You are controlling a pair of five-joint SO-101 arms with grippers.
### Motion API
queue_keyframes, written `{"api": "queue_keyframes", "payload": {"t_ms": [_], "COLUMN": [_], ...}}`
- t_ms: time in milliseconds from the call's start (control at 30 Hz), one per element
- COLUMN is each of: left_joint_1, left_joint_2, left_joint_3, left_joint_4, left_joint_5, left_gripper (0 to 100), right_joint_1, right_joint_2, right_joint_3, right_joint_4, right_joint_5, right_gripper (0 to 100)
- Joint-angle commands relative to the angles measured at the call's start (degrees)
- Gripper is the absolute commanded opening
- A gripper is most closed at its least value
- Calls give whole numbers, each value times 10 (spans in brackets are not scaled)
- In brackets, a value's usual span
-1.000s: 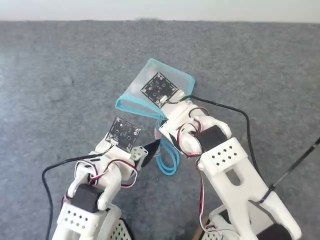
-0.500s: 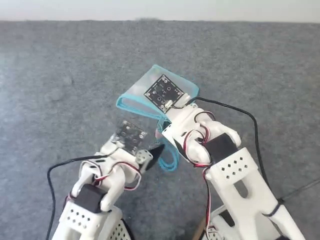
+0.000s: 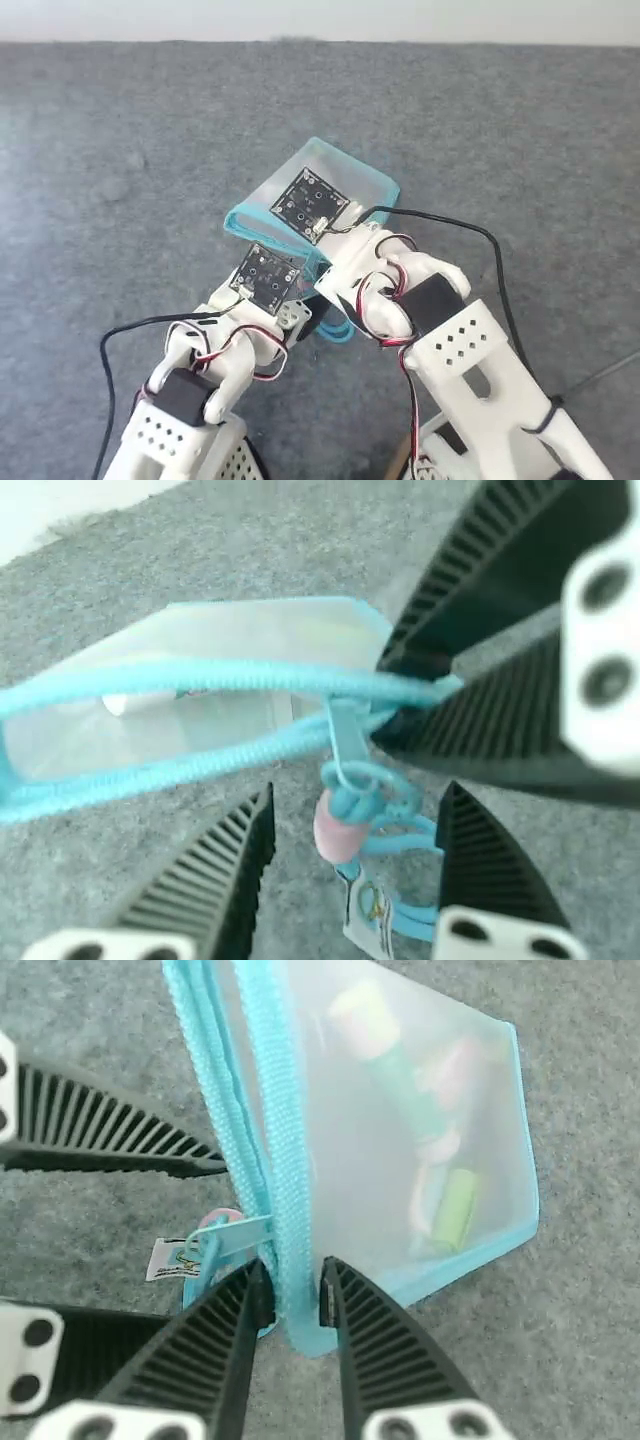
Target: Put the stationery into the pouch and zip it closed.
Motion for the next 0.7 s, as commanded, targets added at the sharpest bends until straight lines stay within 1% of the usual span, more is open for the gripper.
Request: {"api": "queue_keyframes", "payload": {"t_ms": [0,100,267,400,533,667], "left_joint_1": [2,2,2,2,2,-4], "left_joint_2": [-6,-7,-7,-7,-7,-7], "left_joint_3": [-7,-7,15,22,21,21], "left_joint_4": [-18,-19,-71,-81,-79,-76], "left_joint_5": [15,16,12,11,-20,-24], "left_gripper": [239,220,100,32,13,13], "right_joint_1": [-7,-7,-7,-7,0,24], "right_joint_2": [-32,-32,-32,-32,-32,-32], "right_joint_3": [-16,-12,-12,-12,-2,46], "right_joint_4": [0,0,0,0,1,-28], "right_joint_5": [-7,-7,-7,-7,4,22], "right_gripper": [7,7,7,7,7,7]}}
